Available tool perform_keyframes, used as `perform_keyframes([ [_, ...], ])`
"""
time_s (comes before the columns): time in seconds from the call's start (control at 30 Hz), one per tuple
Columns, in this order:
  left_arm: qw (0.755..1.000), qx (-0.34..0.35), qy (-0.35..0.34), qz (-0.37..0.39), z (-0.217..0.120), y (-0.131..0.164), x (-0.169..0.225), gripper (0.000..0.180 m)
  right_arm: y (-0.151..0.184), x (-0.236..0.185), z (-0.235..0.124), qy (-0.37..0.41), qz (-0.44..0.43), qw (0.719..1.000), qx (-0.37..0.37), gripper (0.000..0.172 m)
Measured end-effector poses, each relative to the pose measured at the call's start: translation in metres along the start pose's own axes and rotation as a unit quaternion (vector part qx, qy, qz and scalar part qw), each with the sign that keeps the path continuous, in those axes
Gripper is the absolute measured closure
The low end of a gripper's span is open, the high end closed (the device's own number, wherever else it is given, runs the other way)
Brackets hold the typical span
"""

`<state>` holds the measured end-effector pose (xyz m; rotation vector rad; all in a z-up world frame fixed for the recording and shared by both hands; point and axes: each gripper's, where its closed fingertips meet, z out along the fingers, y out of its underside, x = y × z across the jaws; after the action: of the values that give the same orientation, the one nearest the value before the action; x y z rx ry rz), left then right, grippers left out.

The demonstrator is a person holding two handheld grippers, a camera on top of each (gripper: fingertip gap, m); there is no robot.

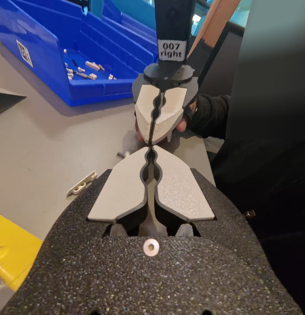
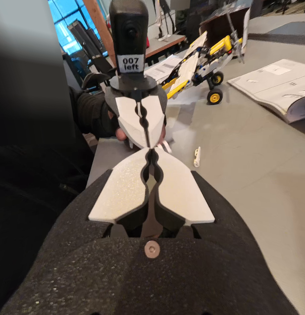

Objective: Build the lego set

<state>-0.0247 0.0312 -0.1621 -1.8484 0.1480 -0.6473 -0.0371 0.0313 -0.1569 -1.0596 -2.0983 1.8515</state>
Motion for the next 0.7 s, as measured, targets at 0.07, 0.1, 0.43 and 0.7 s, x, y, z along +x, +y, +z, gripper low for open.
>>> perform_keyframes([
  [0.07,1.000,-0.028,-0.009,0.004,0.003,0.008,-0.001,0.180,0.008,-0.001,0.003,0.008,-0.016,0.999,-0.028,0.172],
  [0.1,0.999,-0.040,-0.013,0.004,0.003,0.011,-0.001,0.180,0.012,-0.001,0.004,0.011,-0.024,0.999,-0.043,0.172],
  [0.43,0.996,-0.069,-0.036,0.036,0.003,0.019,-0.003,0.175,0.034,0.040,-0.006,0.142,-0.101,0.975,-0.138,0.161],
  [0.7,0.995,-0.052,-0.066,0.046,0.003,0.013,-0.009,0.175,0.043,0.070,0.000,0.235,-0.086,0.948,-0.198,0.146],
])
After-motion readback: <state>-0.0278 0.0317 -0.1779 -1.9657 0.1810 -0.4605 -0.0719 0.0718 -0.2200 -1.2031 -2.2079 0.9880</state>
